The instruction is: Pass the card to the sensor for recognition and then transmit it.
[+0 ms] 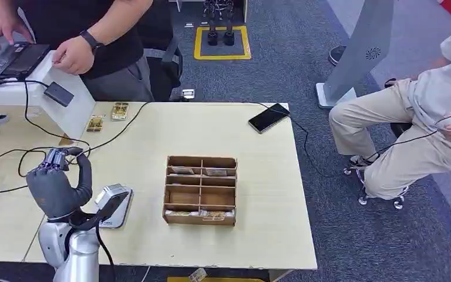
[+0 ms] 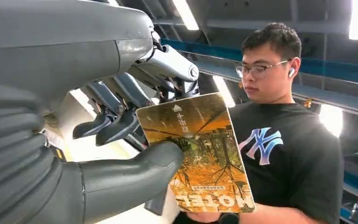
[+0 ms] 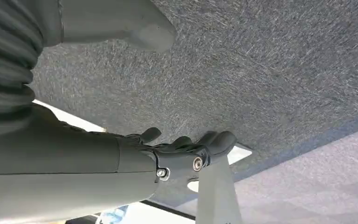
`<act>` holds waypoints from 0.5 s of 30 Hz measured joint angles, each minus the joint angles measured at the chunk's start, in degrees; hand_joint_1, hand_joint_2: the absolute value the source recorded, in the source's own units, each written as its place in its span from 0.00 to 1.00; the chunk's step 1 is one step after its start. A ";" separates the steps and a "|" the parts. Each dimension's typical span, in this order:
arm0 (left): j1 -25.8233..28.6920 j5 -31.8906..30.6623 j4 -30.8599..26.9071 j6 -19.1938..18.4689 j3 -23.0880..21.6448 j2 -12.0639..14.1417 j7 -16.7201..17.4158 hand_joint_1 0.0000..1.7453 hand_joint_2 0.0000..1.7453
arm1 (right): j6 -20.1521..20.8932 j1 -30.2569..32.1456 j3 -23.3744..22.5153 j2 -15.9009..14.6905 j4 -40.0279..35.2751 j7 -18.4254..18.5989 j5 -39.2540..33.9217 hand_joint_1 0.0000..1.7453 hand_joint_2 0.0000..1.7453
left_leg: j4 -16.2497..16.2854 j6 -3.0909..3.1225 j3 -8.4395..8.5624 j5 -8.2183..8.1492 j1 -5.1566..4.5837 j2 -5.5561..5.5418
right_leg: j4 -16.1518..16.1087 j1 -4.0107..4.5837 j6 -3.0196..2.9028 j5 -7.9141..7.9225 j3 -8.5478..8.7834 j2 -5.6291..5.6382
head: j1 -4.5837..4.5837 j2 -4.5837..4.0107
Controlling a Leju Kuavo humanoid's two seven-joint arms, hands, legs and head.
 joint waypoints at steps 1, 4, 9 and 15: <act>0.04 0.00 -0.02 0.00 0.24 0.00 0.00 1.00 1.00 | 0.00 0.00 0.00 0.00 0.00 0.00 0.00 0.00 1.00 | 0.00 0.00 0.00 0.00 0.00 0.00 | 0.00 0.00 0.00 0.00 0.00 0.00 | 0.00 0.00; 0.11 0.00 -0.15 0.00 0.57 -0.02 -0.02 1.00 1.00 | 0.00 0.00 0.00 0.00 0.00 0.00 0.00 0.00 1.00 | 0.00 0.00 0.00 0.00 0.00 0.00 | 0.00 0.00 0.00 0.00 0.00 0.00 | 0.00 0.00; 0.37 -3.63 -0.44 0.00 2.10 -0.02 2.04 1.00 1.00 | 0.00 0.02 0.00 0.00 0.00 0.63 -0.20 0.00 1.00 | 0.00 0.00 -0.01 0.00 0.00 0.01 | 0.00 0.00 0.00 0.00 0.00 0.01 | 0.02 0.00; 1.38 -5.13 -0.79 0.02 7.04 -0.11 4.77 1.00 1.00 | 0.00 0.03 0.00 0.00 -0.04 1.64 -1.27 0.00 1.00 | 0.00 0.00 -0.01 0.00 0.00 0.01 | 0.00 0.00 0.00 0.00 0.00 0.01 | 0.00 0.00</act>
